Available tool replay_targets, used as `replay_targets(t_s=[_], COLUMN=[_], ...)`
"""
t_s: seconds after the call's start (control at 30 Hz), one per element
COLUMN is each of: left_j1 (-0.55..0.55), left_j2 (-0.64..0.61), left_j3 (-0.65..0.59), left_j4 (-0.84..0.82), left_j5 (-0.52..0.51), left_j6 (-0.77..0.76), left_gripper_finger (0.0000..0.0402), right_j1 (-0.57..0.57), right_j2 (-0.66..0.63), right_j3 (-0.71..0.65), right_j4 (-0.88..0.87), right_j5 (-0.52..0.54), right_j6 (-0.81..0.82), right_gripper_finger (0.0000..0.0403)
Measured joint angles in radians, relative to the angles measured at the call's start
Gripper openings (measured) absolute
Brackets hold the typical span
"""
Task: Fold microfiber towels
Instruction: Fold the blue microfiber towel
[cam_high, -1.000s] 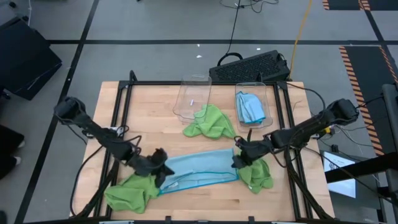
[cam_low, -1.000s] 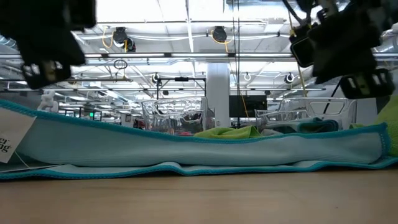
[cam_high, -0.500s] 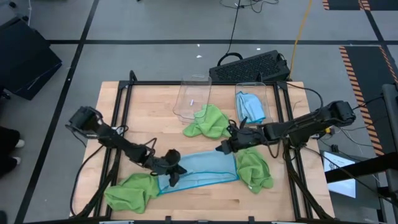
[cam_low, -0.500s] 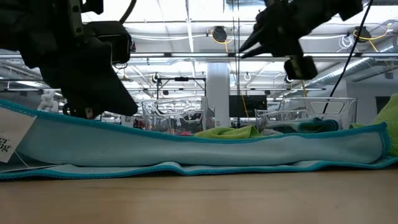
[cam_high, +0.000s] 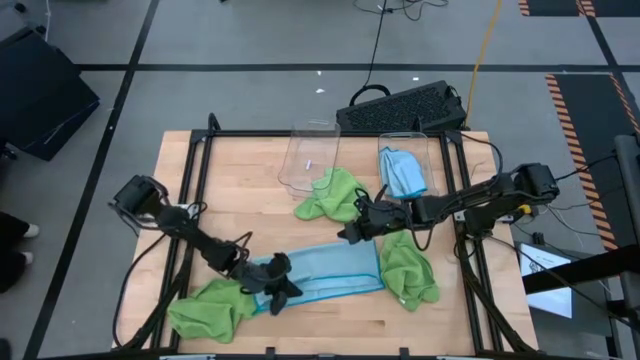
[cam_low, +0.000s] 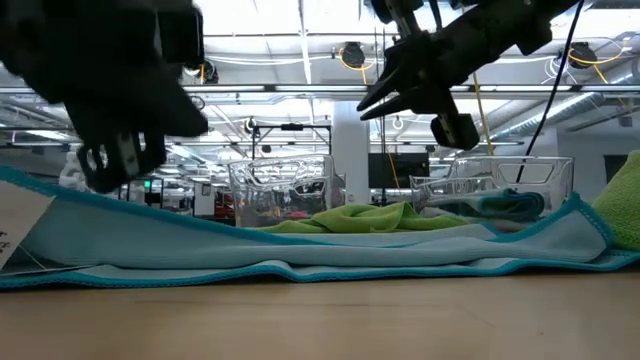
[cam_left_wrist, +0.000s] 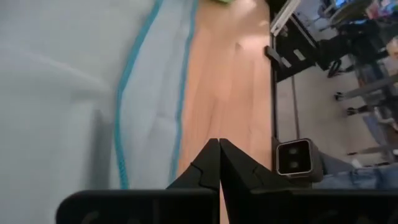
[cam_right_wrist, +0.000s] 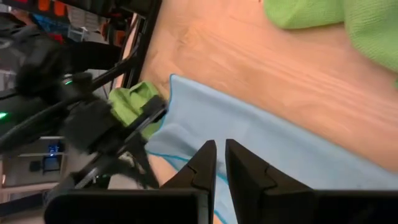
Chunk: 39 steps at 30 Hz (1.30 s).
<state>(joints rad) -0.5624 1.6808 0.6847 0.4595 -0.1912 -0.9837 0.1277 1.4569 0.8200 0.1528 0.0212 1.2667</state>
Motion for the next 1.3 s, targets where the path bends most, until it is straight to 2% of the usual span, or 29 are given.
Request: replay_targets(t_s=[0.3, 0.43, 0.53, 0.63, 0.8, 0.97, 1.13, 1.3], left_j1=[-0.026, -0.009, -0.003, -0.002, -0.001, 0.000, 0.007, 0.004], left_j2=[-0.015, -0.015, -0.015, -0.015, -0.015, -0.015, 0.005, 0.058], left_j3=[0.144, 0.172, 0.176, 0.176, 0.176, 0.176, 0.176, 0.175], left_j4=[-0.358, -0.492, -0.510, -0.555, -0.586, -0.594, -0.611, -0.551], left_j5=[-0.143, -0.150, -0.152, -0.151, -0.152, -0.207, -0.223, -0.185], left_j6=[-0.030, -0.089, -0.122, -0.185, -0.265, -0.289, -0.321, -0.326], left_gripper_finger=[0.0005, 0.0003, 0.0007, 0.0007, 0.0005, 0.0015, 0.0003, 0.0018], right_j1=[0.003, 0.036, 0.055, 0.058, 0.059, 0.060, 0.075, 0.083], right_j2=[0.001, 0.001, 0.001, 0.001, 0.012, 0.076, 0.155, 0.223], right_j3=[0.000, -0.009, -0.039, -0.073, -0.108, -0.114, -0.114, -0.114], right_j4=[-0.043, -0.037, 0.042, 0.100, 0.090, 0.090, 0.205, 0.301], right_j5=[0.018, 0.132, 0.247, 0.288, 0.262, 0.175, 0.156, 0.114], right_j6=[0.001, -0.014, -0.018, 0.066, 0.109, 0.148, 0.174, 0.201], right_gripper_finger=[0.0026, 0.0026, 0.0026, 0.0026, 0.0026, 0.0026, 0.0026, 0.0026])
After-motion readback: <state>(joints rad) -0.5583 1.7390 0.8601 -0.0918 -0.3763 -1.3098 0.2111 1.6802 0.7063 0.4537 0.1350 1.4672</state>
